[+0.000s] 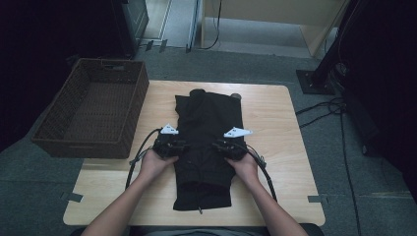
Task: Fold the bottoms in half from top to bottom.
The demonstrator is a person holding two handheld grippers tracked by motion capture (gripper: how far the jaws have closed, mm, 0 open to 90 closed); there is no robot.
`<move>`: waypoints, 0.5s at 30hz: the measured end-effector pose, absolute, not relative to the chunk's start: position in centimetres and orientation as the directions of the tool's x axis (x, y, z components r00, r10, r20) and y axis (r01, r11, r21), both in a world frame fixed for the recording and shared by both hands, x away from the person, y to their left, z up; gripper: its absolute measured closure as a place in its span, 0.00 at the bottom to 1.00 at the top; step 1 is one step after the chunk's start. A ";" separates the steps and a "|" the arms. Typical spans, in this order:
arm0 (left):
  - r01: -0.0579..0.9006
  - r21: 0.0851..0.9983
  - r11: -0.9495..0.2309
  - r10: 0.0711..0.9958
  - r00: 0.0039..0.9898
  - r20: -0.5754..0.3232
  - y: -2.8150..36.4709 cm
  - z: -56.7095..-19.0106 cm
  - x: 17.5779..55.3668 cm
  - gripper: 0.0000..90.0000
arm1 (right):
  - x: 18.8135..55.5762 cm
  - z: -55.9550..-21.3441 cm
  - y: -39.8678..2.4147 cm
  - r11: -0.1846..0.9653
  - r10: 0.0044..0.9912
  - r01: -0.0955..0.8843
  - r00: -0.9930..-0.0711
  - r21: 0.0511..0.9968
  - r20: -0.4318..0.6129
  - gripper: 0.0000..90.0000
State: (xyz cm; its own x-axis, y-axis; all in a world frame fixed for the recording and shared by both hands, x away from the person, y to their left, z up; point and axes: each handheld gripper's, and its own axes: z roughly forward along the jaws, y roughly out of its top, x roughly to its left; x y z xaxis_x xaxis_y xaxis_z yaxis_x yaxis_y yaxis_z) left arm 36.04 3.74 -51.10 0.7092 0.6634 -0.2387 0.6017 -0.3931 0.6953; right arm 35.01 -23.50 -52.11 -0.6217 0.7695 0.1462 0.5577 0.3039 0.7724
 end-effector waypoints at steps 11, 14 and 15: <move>0.605 0.702 -0.376 0.616 0.729 -0.298 4.5 -49.5 33.7 0.70 | 31.0 -51.0 -25.4 0.353 0.731 0.532 -0.670 0.770 0.128 0.75; 0.602 0.727 -0.330 0.639 0.709 -0.297 5.1 -48.5 36.9 0.72 | 33.3 -50.2 -26.3 0.308 0.764 0.539 -0.631 0.784 0.133 0.75; 0.608 0.726 -0.321 0.653 0.697 -0.296 5.2 -48.2 38.1 0.72 | 34.2 -50.1 -26.6 0.298 0.773 0.546 -0.619 0.783 0.138 0.74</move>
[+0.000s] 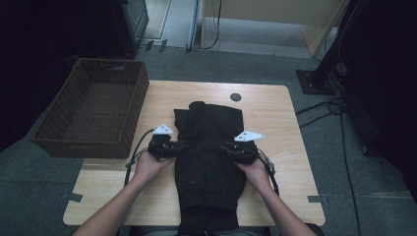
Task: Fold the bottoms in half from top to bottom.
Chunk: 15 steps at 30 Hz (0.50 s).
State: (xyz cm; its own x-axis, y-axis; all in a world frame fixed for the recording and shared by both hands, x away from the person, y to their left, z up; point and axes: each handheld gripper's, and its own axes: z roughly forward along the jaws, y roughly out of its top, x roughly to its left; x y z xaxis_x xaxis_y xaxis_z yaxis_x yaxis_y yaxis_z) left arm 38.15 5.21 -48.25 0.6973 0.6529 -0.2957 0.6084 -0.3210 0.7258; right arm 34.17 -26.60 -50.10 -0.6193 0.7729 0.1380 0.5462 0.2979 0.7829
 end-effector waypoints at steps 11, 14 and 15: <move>0.588 0.735 -0.337 0.719 0.665 -0.203 4.0 -48.1 47.5 0.66 | 42.8 -50.6 -28.8 0.191 0.866 0.572 -0.480 0.798 0.137 0.55; 0.620 0.700 -0.355 0.732 0.650 -0.205 3.3 -49.3 48.7 0.56 | 44.3 -51.4 -28.9 0.171 0.885 0.605 -0.441 0.778 0.149 0.48; 0.626 0.690 -0.362 0.734 0.648 -0.203 3.0 -49.7 48.9 0.52 | 44.7 -51.6 -28.8 0.166 0.889 0.614 -0.431 0.772 0.152 0.47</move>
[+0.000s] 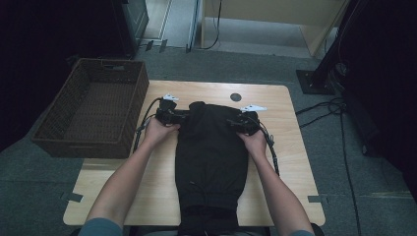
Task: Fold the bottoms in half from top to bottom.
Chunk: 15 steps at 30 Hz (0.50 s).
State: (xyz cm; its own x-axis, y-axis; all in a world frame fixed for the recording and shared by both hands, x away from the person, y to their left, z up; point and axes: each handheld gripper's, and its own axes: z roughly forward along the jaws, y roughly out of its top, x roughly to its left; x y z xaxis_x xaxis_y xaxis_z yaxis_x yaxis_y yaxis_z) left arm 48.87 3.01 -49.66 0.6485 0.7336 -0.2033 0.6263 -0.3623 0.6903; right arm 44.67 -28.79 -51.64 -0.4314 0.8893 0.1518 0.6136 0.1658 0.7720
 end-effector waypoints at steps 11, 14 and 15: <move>0.620 0.685 -0.383 0.726 0.660 -0.192 2.4 -50.7 48.8 0.97 | 44.7 -52.1 -27.3 0.228 0.898 0.592 -0.435 0.773 0.069 0.86; 0.664 0.687 -0.297 0.737 0.617 -0.277 3.9 -50.2 48.8 1.00 | 44.5 -52.0 -27.7 0.235 0.892 0.595 -0.446 0.769 0.072 0.95; 0.667 0.690 -0.282 0.745 0.605 -0.281 4.6 -49.9 48.7 1.00 | 44.5 -51.9 -27.9 0.232 0.893 0.604 -0.443 0.763 0.079 0.96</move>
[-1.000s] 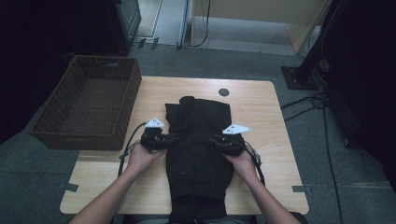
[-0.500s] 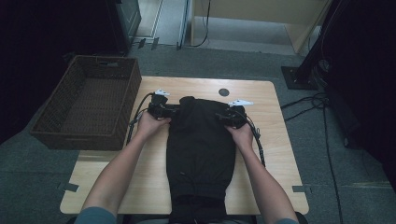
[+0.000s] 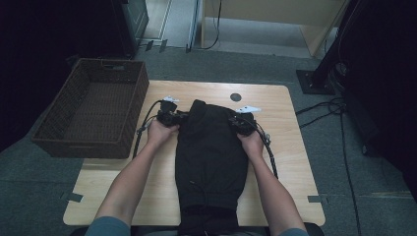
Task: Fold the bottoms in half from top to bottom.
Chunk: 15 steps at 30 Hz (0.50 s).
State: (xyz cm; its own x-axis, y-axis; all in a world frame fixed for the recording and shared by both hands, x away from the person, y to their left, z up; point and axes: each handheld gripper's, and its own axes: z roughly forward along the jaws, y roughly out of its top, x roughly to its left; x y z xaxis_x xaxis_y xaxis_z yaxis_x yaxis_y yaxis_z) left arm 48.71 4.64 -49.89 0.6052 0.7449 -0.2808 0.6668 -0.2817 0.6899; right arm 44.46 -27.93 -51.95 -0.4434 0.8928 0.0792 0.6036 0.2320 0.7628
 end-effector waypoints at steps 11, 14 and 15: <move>0.693 0.687 -0.220 0.786 0.542 -0.296 7.1 -48.3 48.9 0.68 | 44.4 -50.9 -31.4 0.206 0.928 0.645 -0.367 0.736 0.061 0.81; 0.664 0.714 -0.224 0.771 0.569 -0.287 6.2 -47.6 49.2 0.71 | 44.4 -50.5 -31.3 0.175 0.919 0.621 -0.380 0.764 0.099 0.84; 0.666 0.710 -0.230 0.766 0.574 -0.290 5.7 -47.5 49.4 0.71 | 44.5 -50.3 -31.1 0.175 0.913 0.614 -0.393 0.769 0.106 0.84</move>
State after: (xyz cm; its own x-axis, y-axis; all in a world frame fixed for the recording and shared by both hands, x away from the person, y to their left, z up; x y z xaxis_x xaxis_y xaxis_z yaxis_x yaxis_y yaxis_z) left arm 49.42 5.66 -47.48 0.5736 0.7661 -0.2898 0.6656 -0.2297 0.7101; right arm 44.46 -31.05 -50.34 -0.3932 0.9134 0.1056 0.6142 0.1755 0.7694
